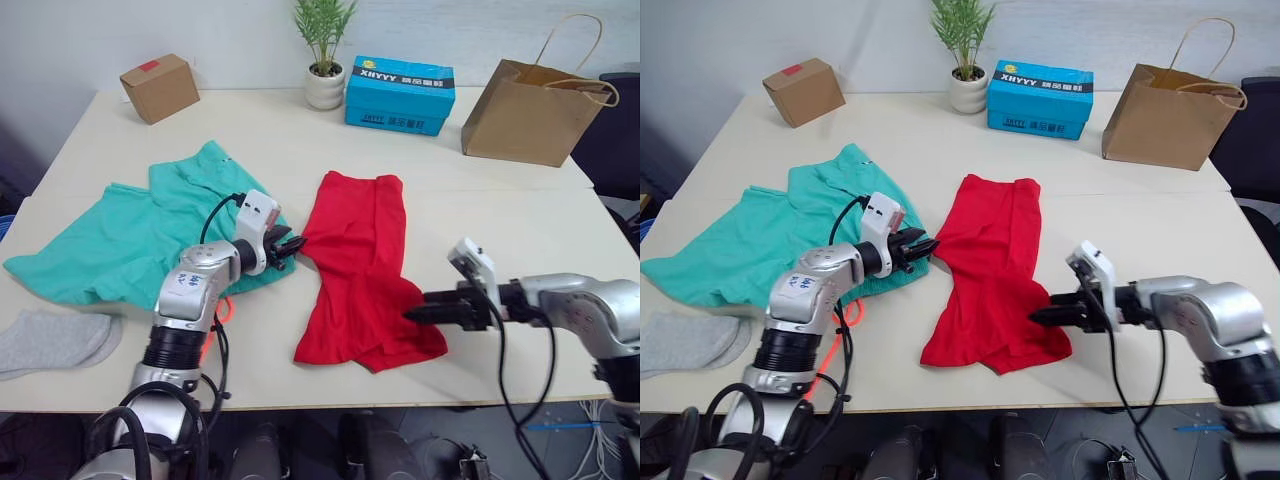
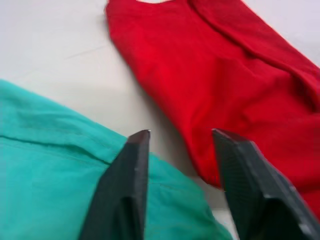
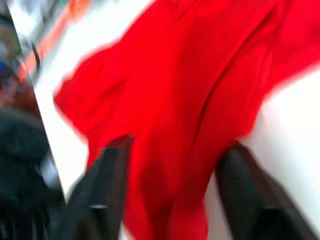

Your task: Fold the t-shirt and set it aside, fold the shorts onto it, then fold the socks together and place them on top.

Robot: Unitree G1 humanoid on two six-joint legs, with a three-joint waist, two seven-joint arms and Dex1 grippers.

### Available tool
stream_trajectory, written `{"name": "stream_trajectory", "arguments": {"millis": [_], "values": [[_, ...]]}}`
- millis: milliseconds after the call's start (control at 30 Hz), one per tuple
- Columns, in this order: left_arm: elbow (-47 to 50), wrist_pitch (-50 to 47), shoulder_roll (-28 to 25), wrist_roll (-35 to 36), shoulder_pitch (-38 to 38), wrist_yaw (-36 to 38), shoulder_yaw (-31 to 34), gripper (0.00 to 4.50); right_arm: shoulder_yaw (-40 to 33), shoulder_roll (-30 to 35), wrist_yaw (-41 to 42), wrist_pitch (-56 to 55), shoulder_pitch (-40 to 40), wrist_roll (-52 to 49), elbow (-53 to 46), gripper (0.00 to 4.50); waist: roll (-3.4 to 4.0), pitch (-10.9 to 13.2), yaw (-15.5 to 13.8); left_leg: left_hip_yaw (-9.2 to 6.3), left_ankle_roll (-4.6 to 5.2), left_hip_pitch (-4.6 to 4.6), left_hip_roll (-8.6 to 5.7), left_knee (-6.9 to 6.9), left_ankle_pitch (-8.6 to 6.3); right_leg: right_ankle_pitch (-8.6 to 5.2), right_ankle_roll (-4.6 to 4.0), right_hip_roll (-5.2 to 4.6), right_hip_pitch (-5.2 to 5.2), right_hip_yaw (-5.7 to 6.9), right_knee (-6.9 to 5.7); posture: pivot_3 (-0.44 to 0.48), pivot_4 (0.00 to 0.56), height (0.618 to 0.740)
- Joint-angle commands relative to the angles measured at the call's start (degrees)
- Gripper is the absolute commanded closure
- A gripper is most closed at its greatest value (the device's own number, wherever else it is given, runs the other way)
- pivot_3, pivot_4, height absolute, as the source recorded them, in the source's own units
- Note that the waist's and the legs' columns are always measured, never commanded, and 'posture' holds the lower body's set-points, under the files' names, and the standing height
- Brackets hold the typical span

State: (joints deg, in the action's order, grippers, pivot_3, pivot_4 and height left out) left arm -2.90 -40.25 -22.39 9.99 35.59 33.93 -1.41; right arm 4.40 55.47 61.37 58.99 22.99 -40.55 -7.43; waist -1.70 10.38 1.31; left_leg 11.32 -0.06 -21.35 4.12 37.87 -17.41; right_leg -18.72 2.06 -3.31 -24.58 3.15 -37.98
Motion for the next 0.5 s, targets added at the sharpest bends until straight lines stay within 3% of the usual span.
{"name": "stream_trajectory", "arguments": {"millis": [33,100,167,367,433,500], "values": [[6.98,6.45,-6.79,3.5,-1.47,14.31,-3.29,1.05,-1.11,5.82,8.63,-15.44,-4.42,6.81,-1.49,0.7,0.0,0.0,0.09,0.01,0.0,-0.01,-0.01,-0.03,0.0,0.0,0.0,0.0,-0.02,0.0,0.01,0.0,0.15,0.74],[9.52,12.38,-11.02,5.3,-3.55,22.38,-4.0,0.41,-2.56,6.56,13.12,-36.85,-7.35,14.55,2.84,0.02,0.0,0.0,0.41,0.06,-0.04,0.01,0.02,-0.11,-0.02,0.0,0.0,0.04,-0.02,0.02,0.05,0.0,0.15,0.74],[8.6,17.6,-12.98,4.3,-4.43,23.91,-3.62,0.02,-3.85,5.01,16.95,-56.79,-7.67,19.75,9.99,0.0,0.0,0.01,0.44,0.17,-0.07,0.14,0.03,-0.12,-0.04,-0.01,0.0,0.08,0.03,-0.03,0.06,0.0,0.15,0.74],[-1.47,48.6,-18.71,-5.05,-8.45,27.86,-5.61,0.02,-4.42,-0.64,19.0,-88.86,-2.43,26.64,29.94,0.0,0.04,0.07,0.53,0.28,-0.07,0.28,0.13,0.02,-0.01,0.01,-0.04,0.19,0.07,-0.17,-0.04,0.0,0.15,0.74],[-5.9,57.37,-18.72,-7.81,-7.39,26.34,-6.03,0.02,-2.54,-1.68,18.34,-97.14,-1.46,30.64,34.93,0.0,0.06,0.09,0.39,0.28,-0.07,0.26,0.15,0.01,-0.01,0.01,-0.05,0.2,0.05,-0.17,-0.03,0.0,0.15,0.74],[-13.2,73.21,-18.73,-12.09,-4.73,25.2,-7.75,0.02,-1.45,-4.77,15.15,-107.12,0.08,34.13,39.93,0.0,0.06,0.09,0.23,0.28,-0.05,0.22,0.15,0.06,-0.02,0.01,-0.05,0.17,0.06,-0.16,-0.01,0.0,0.15,0.74]]}}
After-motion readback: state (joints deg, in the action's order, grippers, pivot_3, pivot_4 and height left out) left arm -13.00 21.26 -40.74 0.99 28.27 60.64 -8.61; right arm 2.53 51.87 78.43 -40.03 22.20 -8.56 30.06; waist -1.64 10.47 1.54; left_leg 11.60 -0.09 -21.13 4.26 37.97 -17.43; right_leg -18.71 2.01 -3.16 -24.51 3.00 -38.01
